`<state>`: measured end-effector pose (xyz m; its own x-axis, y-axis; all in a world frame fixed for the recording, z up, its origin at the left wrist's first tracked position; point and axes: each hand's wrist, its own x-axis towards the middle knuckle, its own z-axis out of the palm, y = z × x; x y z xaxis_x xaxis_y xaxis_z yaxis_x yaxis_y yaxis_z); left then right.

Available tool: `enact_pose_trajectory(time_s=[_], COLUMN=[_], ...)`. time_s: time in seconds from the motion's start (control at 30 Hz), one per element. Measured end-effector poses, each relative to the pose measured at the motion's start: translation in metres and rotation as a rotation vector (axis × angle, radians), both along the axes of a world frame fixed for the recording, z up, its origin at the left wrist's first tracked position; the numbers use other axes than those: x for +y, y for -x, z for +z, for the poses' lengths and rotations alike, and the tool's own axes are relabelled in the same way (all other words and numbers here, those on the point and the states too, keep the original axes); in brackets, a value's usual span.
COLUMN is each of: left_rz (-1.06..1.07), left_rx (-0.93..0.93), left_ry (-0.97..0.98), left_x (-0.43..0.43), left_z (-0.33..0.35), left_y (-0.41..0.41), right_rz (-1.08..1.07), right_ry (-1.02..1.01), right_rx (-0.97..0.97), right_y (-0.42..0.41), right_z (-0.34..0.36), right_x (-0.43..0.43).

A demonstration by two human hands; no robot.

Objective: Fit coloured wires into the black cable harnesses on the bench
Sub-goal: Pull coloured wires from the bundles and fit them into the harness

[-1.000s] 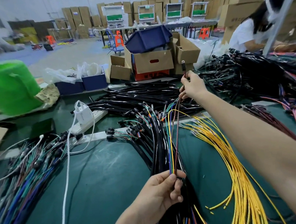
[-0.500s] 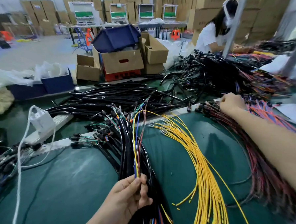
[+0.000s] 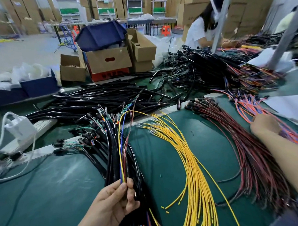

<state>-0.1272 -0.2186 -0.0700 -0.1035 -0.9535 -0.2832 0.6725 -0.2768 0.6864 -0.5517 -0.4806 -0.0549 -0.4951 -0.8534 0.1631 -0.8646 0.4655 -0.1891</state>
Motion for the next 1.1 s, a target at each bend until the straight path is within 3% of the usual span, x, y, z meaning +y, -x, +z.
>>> enact_pose_trajectory(time_s=[0.3, 0.47, 0.6, 0.67, 0.77, 0.93, 1.0, 1.1], left_rz=[0.01, 0.018, 0.005, -0.007, -0.005, 0.008, -0.007, -0.016], left_rx=[0.014, 0.046, 0.045, 0.039, 0.036, 0.04, 0.048, 0.042], left_ry=[-0.025, -0.028, -0.019, -0.011, -0.003, 0.001, 0.012, 0.015], left_x=[0.0, 0.0, 0.0, 0.0, 0.0, 0.002, 0.003, 0.003], left_z=[0.003, 0.006, 0.006, 0.006, 0.006, 0.006, 0.007, 0.008], left_y=[0.001, 0.0, 0.0, 0.0, 0.0, -0.001, -0.002, -0.001], right_rz=[-0.015, -0.145, -0.15, -0.07, 0.233, 0.659, 0.768, 0.901], right_ry=[0.407, 0.27, 0.57, 0.743, 0.957, 1.222, 1.166, 0.737], right_rx=[0.0, -0.113, -0.15, -0.206, -0.326, -0.762, -0.884, -1.247], right_y=[-0.007, 0.01, -0.006, -0.034, -0.089, -0.174, -0.201, -0.237], right_z=[-0.003, 0.016, 0.056, 0.081, 0.122, 0.194, 0.205, 0.201], right_x=[-0.002, -0.017, -0.022, -0.021, -0.012, 0.035, 0.053, 0.073])
